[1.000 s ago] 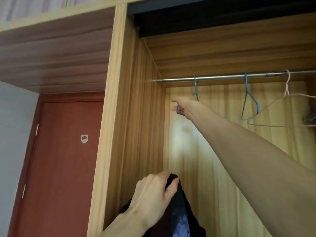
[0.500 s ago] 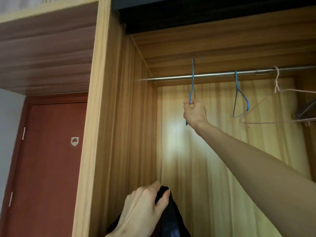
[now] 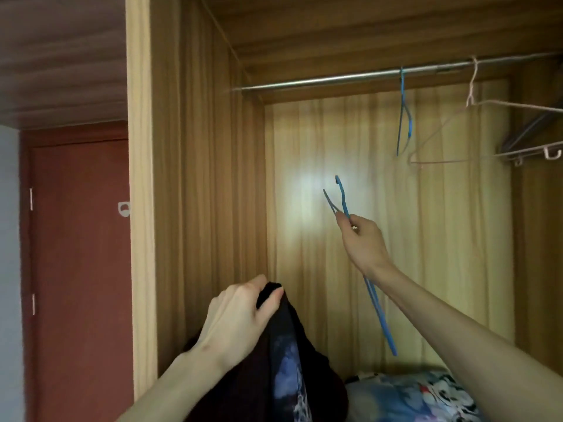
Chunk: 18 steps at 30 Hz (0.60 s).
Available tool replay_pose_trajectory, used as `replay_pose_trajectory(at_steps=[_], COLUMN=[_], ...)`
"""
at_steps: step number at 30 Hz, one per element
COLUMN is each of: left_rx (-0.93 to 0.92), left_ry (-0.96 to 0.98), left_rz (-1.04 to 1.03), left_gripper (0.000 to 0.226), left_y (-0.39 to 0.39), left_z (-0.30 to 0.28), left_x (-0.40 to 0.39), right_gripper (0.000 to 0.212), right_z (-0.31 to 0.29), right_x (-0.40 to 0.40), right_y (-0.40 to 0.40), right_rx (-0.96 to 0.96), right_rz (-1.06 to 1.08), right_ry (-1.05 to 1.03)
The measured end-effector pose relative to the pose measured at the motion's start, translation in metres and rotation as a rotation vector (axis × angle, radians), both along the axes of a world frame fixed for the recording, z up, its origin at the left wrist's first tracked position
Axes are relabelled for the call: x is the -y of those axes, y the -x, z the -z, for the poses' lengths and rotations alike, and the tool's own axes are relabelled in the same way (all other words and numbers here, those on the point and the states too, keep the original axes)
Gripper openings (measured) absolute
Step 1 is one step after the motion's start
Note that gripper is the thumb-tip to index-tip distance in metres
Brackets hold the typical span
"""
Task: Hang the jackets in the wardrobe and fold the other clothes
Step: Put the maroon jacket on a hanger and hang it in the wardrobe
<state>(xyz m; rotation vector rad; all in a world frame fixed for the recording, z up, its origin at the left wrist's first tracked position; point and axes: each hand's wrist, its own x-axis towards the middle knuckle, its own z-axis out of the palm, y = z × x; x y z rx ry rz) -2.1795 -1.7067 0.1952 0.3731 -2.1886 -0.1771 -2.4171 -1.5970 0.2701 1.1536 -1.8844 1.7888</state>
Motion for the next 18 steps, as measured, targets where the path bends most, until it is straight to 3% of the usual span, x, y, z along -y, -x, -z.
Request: replay_pose_trajectory(at_steps=[4, 6, 10, 18], left_rx=[0.016, -0.003, -0.068, -0.103], left_ry=[-0.008, -0.051, -0.103, -0.241], left_rz=[-0.042, -0.047, 0.016, 0.047], left_gripper=[0.048, 0.046, 0.038, 0.031], left_y=[-0.006, -0.011, -0.025, -0.051], left_z=[0.008, 0.013, 0.025, 0.046], left_x=[-0.010, -0.014, -0.023, -0.043], right_gripper=[0.057, 0.049, 0.032, 0.026], right_z=[0.035, 0.048, 0.066, 0.088], right_x=[-0.039, -0.058, -0.093, -0.161], right_y=[-0.002, 0.001, -0.004, -0.014], right_rx=[-0.255, -0.250, -0.019, 0.255], right_rz=[0.306, 0.143, -0.303, -0.631], right_ry=[-0.224, -0.206, -0.108, -0.188])
